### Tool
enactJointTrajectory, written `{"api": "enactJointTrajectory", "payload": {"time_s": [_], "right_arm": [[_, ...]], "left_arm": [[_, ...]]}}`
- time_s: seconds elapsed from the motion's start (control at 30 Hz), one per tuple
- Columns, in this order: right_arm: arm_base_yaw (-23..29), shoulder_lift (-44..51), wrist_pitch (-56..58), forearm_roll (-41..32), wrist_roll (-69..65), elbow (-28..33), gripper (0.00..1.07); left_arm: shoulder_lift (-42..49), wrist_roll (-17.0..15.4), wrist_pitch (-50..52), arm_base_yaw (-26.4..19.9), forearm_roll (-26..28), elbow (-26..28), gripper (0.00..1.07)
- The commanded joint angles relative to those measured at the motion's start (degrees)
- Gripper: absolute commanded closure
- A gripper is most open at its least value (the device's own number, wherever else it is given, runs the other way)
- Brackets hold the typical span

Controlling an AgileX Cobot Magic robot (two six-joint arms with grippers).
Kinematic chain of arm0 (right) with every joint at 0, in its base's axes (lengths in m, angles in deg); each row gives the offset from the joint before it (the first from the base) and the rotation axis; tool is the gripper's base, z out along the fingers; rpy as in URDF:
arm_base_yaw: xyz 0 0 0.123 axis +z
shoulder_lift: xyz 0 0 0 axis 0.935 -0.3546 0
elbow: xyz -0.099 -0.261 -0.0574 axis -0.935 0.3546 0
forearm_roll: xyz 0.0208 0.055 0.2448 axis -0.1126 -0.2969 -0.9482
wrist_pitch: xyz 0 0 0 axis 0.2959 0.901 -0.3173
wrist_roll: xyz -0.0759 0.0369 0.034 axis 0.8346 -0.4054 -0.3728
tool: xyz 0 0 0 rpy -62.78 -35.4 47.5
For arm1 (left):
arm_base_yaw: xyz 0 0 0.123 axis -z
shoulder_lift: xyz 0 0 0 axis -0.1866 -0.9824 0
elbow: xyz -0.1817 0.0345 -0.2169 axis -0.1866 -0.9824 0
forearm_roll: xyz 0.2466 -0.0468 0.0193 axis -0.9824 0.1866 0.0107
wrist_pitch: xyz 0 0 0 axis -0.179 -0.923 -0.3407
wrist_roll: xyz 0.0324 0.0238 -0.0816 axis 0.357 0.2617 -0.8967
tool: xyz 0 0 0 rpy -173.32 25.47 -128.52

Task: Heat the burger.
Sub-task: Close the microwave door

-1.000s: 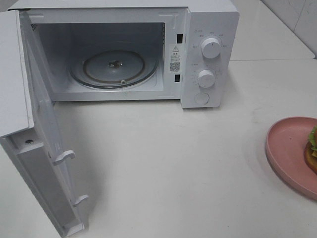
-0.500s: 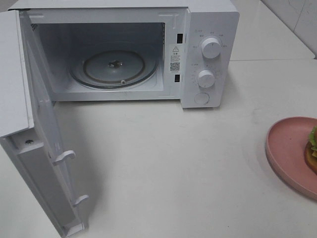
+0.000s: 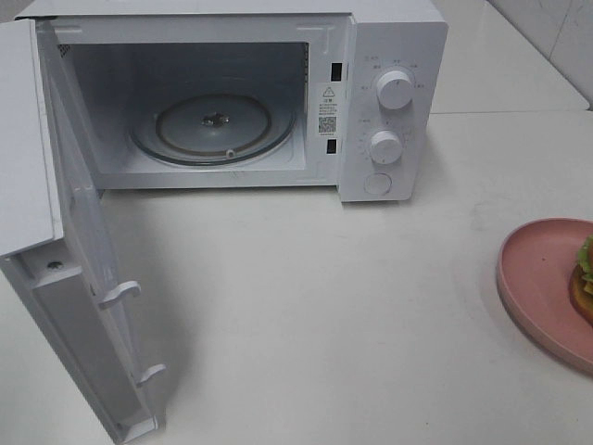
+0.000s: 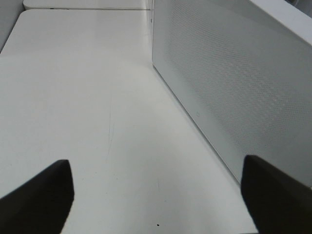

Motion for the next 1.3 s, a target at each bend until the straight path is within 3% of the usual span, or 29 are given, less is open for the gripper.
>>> {"api": "enactJointTrajectory", "payload": {"time_s": [0.03,0.07,0.1,0.17,0.47,0.53,0.63,0.87,1.03,1.07,1.17,1.27,1.3], "right_arm": [[-0.2,1.7,0.0,0.2,0.3,0.1,0.33],[-0.2,1.7,0.0,0.2,0.3,0.1,0.33],[-0.2,1.7,0.0,0.2,0.3,0.1,0.33],[-0.2,1.7,0.0,0.2,0.3,0.1,0.33],[-0.2,1.7,0.0,0.2,0.3,0.1,0.33],[-0.2,1.7,0.0,0.2,0.3,0.1,0.33],[-0.2,1.7,0.0,0.2,0.3,0.1,0.33],[-0.2,1.7,0.0,0.2,0.3,0.1,0.33],[-0.2,1.7,0.0,0.2,0.3,0.1,0.33],[-0.2,1.7,0.0,0.2,0.3,0.1,0.33],[-0.2,1.7,0.0,0.2,0.3,0.1,0.33],[-0.2,1.7,0.0,0.2,0.3,0.1,0.33],[-0.2,1.7,0.0,0.2,0.3,0.1,0.33]], "left_arm": [[-4.1,-0.2,3.9,-0.2,0.3,0.4,0.58],[-5.2,-0.2,4.8,-0.2,0.3,0.4,0.67],[-5.2,-0.2,4.8,-0.2,0.3,0.4,0.67],[-9.5,-0.2,10.4,-0.2,0.3,0.2,1.06],[-19.7,0.2,22.2,-0.2,0.0,-2.9,1.07],[-24.8,1.9,32.9,-0.2,1.2,-6.0,1.07],[-28.5,4.4,41.1,-0.2,3.8,-8.3,1.07],[-36.2,9.3,54.5,-0.2,8.0,-12.7,1.07],[-43.2,9.3,66.5,0.2,7.8,-15.6,1.07],[-45.7,9.2,72.7,1.8,6.8,-16.7,1.07],[-48.3,8.8,78.6,4.0,4.3,-17.4,1.07],[-53.1,6.3,85.9,7.1,2.0,-17.5,1.07],[-56.1,3.9,89.7,8.3,1.9,-17.5,1.07]]}}
